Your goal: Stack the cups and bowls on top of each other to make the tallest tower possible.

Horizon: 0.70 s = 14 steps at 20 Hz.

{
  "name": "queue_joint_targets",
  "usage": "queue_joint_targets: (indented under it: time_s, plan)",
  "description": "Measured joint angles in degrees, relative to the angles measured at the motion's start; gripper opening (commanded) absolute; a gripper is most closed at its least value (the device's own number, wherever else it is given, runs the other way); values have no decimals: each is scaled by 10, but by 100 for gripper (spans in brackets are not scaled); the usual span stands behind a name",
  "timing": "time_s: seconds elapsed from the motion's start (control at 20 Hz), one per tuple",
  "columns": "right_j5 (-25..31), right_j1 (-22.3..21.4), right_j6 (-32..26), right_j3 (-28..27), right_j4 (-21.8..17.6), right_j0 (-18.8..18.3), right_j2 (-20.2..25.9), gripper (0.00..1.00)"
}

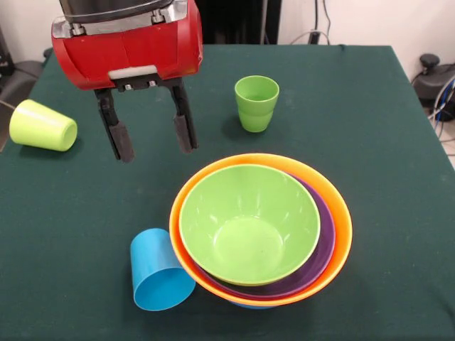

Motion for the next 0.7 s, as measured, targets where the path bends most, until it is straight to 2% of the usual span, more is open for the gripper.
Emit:
queue_joint_targets:
  time_s: [0.15, 0.2, 0.4, 0.7]
  plan:
    - [28, 0, 0, -19, -4, 17, -23, 100]
    - [62, -1, 0, -36, -8, 32, -42, 100]
    - [126, -8, 0, -55, -10, 56, -70, 100]
    - [157, -16, 0, -71, -10, 72, -92, 100]
